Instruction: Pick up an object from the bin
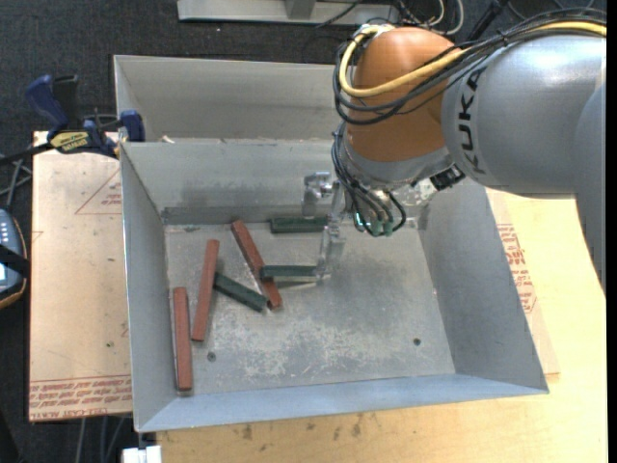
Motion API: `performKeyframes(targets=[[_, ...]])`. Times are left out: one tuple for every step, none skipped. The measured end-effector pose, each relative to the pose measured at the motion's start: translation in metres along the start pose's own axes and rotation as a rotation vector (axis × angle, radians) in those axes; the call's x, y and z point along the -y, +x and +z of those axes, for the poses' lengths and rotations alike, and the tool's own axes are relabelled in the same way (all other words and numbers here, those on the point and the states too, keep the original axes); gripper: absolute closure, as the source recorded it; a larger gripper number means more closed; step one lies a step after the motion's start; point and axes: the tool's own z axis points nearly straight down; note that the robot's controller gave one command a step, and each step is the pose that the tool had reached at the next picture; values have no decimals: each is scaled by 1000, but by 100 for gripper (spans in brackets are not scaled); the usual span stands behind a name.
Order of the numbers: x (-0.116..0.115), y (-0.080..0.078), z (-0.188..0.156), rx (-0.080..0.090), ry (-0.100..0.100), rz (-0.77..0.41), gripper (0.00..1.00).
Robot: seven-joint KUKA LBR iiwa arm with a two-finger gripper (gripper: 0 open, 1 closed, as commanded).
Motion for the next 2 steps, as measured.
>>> performKeyframes(targets=[[0, -2, -5, 8, -1, 1, 0], [-31, 11, 60, 12, 0, -18, 0]])
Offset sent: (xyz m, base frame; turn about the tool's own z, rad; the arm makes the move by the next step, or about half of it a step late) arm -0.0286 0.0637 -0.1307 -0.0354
